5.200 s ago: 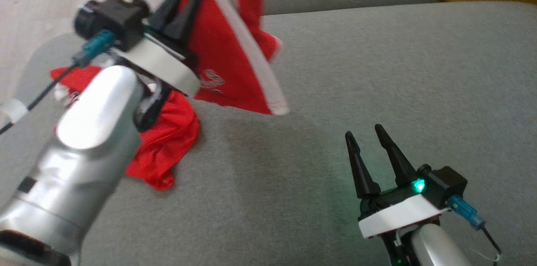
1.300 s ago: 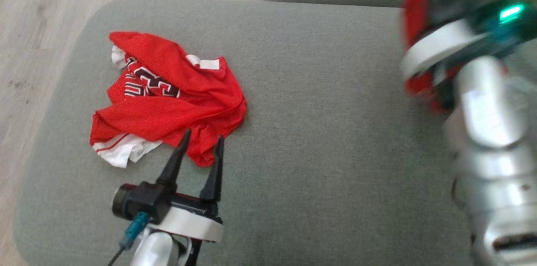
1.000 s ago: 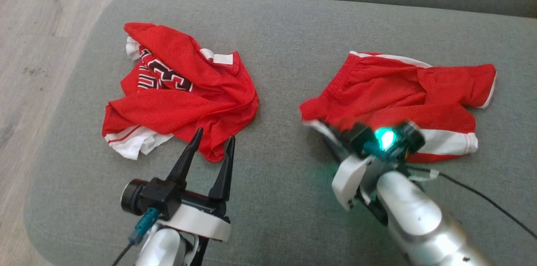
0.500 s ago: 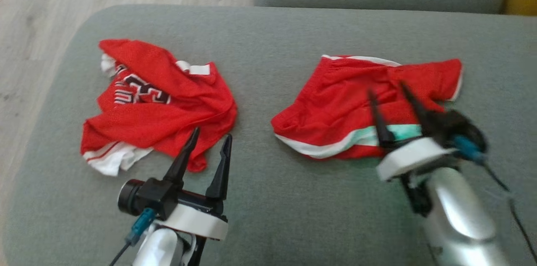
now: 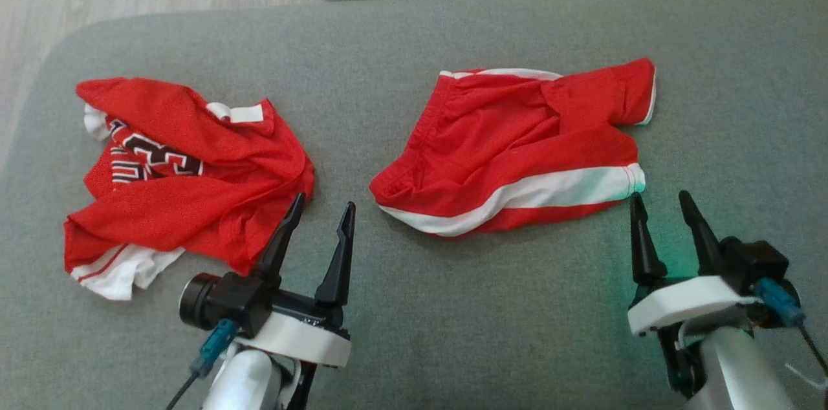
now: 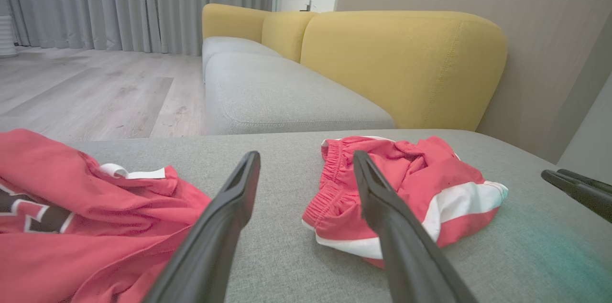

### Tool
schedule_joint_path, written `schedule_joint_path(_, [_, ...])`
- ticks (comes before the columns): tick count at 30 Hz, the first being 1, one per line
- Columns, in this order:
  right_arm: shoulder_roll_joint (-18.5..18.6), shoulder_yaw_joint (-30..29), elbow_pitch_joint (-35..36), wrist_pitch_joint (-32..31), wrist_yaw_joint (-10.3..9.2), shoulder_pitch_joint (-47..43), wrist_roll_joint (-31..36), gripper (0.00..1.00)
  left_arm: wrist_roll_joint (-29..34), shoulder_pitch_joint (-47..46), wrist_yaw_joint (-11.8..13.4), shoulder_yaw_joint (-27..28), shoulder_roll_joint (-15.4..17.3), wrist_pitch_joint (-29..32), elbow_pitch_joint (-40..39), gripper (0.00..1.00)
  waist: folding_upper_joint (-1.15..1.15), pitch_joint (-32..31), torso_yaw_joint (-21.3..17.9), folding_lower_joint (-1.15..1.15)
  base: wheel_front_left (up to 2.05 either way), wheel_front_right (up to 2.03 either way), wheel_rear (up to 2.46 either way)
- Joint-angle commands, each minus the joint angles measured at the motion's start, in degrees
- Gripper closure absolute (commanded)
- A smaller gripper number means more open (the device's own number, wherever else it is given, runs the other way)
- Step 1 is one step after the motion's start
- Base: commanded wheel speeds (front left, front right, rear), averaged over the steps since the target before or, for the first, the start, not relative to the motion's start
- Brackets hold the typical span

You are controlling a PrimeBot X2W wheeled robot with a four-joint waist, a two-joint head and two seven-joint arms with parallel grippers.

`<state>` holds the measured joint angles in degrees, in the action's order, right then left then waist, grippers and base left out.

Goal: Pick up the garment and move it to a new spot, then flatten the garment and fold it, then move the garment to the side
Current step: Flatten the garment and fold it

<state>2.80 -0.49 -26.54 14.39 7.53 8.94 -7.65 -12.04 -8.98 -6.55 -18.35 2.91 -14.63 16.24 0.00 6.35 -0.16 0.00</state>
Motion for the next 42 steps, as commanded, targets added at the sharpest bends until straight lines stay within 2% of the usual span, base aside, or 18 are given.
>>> schedule_joint_path(1, [0.09, 0.89, 2.07, 0.60, -0.04, 2.85, -0.07, 0.00, 0.59, -2.08, 0.02, 1.94, -0.03, -0.37, -1.98, 0.00, 0.00, 1.29, -0.19, 0.00, 0.00, 0.00, 0.00])
schedule_joint_path(5, [0.09, -0.43, 0.88, 0.61, -0.04, 5.52, 1.04, 0.00, 1.06, -2.93, -0.16, 1.58, -0.03, -0.37, -1.65, 0.00, 0.00, 3.07, 0.29, 0.00, 0.00, 0.00, 0.00])
schedule_joint_path(15, [0.08, -4.94, -10.58, -2.10, -0.04, 12.99, 1.50, 0.00, 0.70, -4.35, -0.46, 0.81, -0.03, -0.37, -0.92, 0.00, 0.00, 5.20, 2.64, 0.00, 0.00, 0.00, 0.00])
schedule_joint_path(19, [0.08, -4.79, -14.03, -1.68, -0.04, 14.02, 1.26, 0.00, 0.67, -4.43, -0.50, 0.65, -0.03, -0.37, -0.73, 0.00, 0.00, 5.29, 2.95, 0.00, 0.00, 0.00, 0.00])
schedule_joint_path(20, [0.08, -4.49, -14.71, -1.51, -0.04, 14.16, 1.01, 0.29, 0.69, -4.41, -0.50, 0.75, -0.03, -0.37, -0.68, 0.00, 0.00, 5.25, 2.91, 0.00, 0.00, 0.00, 0.00])
schedule_joint_path(21, [0.08, -4.23, -15.31, -1.31, -0.04, 14.29, 0.83, 1.00, 0.73, -4.36, -0.51, 0.89, -0.03, -0.37, -0.64, 0.00, 0.00, 5.17, 2.82, 0.00, 0.00, 0.00, 0.00])
schedule_joint_path(25, [0.08, -4.10, -16.54, -0.42, -0.04, 14.42, 0.90, 1.00, 1.05, -3.82, -0.52, 1.70, -0.03, -0.37, -0.24, 0.00, 0.00, 4.23, 1.90, 0.00, 0.00, 0.00, 0.00])
schedule_joint_path(30, [0.08, -6.61, -15.97, 0.11, -0.04, 13.58, 2.88, 1.00, 1.32, -3.30, -0.56, 2.16, -0.03, -0.37, 0.12, 0.00, 0.00, 3.08, 0.44, 0.00, 0.00, 0.00, 0.00])
schedule_joint_path(37, [0.08, -13.52, -13.32, -0.62, -0.04, 10.01, 7.02, 1.00, 1.10, -2.53, -0.67, 1.52, -0.03, -0.37, 0.40, 0.00, 0.00, 1.59, -2.19, 0.00, 0.00, 0.00, 0.00])
schedule_joint_path(42, [0.08, -16.02, -11.17, -3.04, -0.04, 7.47, 8.37, 1.00, 1.10, -2.80, -0.75, 0.28, -0.03, -0.37, 1.22, 0.00, 0.00, 1.43, -3.54, 0.00, 0.00, 0.00, 0.00])
